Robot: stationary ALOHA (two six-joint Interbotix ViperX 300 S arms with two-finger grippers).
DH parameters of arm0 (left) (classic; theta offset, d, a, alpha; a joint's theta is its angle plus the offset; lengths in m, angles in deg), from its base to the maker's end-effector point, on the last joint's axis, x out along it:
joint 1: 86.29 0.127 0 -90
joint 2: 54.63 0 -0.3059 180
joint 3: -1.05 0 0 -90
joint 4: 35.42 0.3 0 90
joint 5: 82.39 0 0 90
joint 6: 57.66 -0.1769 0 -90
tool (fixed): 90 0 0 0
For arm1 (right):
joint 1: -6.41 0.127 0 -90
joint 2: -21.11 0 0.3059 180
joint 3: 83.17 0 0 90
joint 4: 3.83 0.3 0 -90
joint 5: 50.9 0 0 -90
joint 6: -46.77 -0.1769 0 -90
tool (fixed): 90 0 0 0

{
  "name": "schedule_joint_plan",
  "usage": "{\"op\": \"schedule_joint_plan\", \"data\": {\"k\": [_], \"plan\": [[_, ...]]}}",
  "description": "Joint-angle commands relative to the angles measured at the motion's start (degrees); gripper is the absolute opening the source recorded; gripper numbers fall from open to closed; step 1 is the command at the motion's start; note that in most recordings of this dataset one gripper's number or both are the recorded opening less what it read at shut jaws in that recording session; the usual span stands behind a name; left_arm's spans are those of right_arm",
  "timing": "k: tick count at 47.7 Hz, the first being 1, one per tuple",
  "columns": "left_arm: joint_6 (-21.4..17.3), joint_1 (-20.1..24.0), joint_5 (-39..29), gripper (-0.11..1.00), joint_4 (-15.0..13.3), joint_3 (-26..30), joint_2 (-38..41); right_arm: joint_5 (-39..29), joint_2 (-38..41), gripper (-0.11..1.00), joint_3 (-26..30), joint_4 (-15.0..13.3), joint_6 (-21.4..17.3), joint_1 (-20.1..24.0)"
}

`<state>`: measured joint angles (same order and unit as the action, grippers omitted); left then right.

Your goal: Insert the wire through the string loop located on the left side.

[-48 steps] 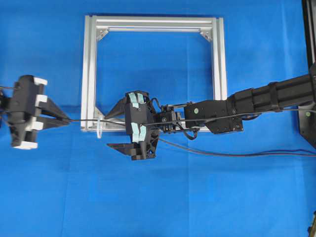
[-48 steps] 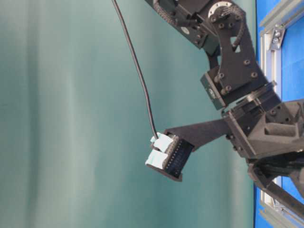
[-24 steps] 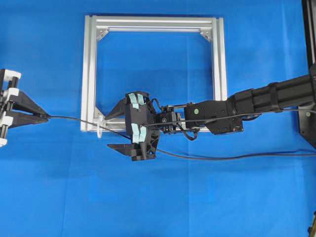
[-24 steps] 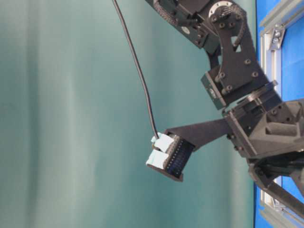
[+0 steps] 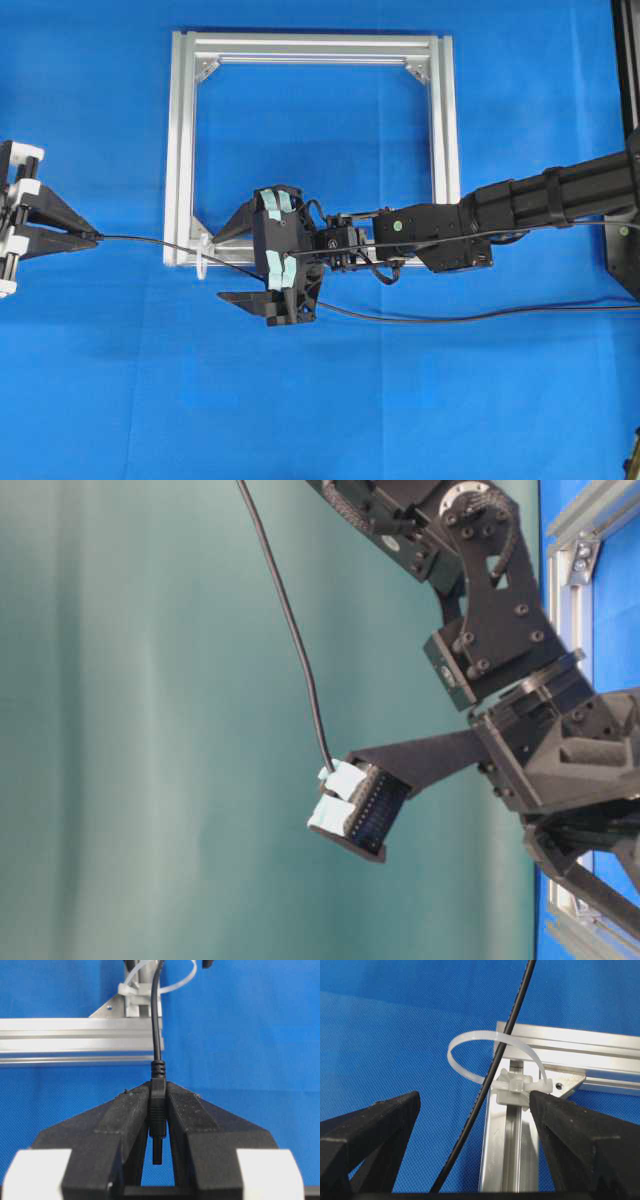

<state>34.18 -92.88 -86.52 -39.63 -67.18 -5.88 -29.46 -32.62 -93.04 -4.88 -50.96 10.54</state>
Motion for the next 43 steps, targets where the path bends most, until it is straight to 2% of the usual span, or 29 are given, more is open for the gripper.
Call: {"op": "schedule_joint_plan", "data": {"k": [1,6,8,11,18,20,31,43], "plan": [[0.00,0.09,0.53,0.08,-0.09,0.62,0.44,0.18,-2.20,0.97,0.70,0.18,0.00,0.26],[0.00,0.09,0.53,0.08,-0.09,0.62,0.53,0.18,-2.20,0.97,0.79,0.18,0.00,0.26],[0.09,0.09,0.53,0.12,-0.09,0.62,0.53,0.18,-2.20,0.97,0.79,0.18,0.00,0.26],[0.09,0.18,0.62,0.28,-0.09,0.62,0.62,0.18,-2.20,0.97,0.79,0.18,-0.09,0.26],[0.09,1.23,0.62,0.73,-0.09,0.53,1.14,0.18,-2.20,0.97,0.70,0.18,-0.18,0.26],[0.09,1.41,0.70,0.81,-0.09,0.53,1.41,0.18,-2.20,0.97,0.70,0.18,-0.18,0.35],[0.00,2.02,0.79,0.79,-0.09,0.62,0.97,0.09,-2.72,0.97,0.53,0.18,-0.18,0.35],[-0.18,2.02,0.53,0.78,-0.09,2.90,-2.72,-2.99,-7.21,0.97,0.53,0.09,0.26,0.26]]}}
